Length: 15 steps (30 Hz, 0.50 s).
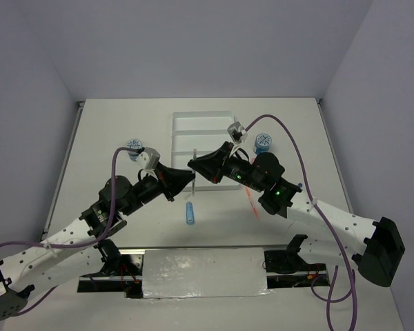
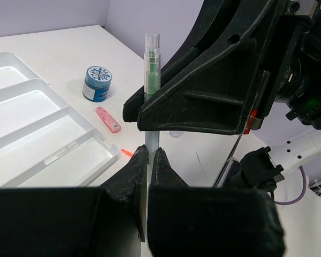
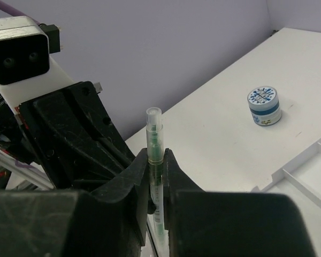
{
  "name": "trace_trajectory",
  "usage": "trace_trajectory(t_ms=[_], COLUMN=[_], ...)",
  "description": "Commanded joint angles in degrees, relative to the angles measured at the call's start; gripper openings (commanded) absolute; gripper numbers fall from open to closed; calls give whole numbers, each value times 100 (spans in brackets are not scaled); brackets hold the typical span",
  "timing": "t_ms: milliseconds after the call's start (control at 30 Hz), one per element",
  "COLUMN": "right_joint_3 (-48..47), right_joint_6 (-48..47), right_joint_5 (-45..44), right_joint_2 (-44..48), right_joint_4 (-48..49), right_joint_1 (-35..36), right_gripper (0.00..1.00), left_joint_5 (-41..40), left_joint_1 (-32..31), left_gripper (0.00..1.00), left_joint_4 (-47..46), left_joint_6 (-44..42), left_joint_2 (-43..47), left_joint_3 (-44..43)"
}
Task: Sort the stationery into containers
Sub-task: Close the pen cap on the pen.
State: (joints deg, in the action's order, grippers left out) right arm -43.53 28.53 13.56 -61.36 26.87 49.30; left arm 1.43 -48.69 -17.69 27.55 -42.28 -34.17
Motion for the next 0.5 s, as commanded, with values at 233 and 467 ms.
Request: trace_trajectory(t_ms=[233, 467], right_joint_3=[-94, -182], right_joint_6=[-146, -181], right_joint_5=[103, 103], right_joint_2=[107, 116], right_joint_4=[29, -33], right_joint_1=[45, 45], right_gripper=[4, 4], left_joint_5=[471, 683], left_joint_1=[-18, -18], left_gripper=[45, 9], left_joint_4=[-191, -287], left_joint_6=[145, 181], left_joint_2=[-604, -808], left_joint_3=[-704, -696])
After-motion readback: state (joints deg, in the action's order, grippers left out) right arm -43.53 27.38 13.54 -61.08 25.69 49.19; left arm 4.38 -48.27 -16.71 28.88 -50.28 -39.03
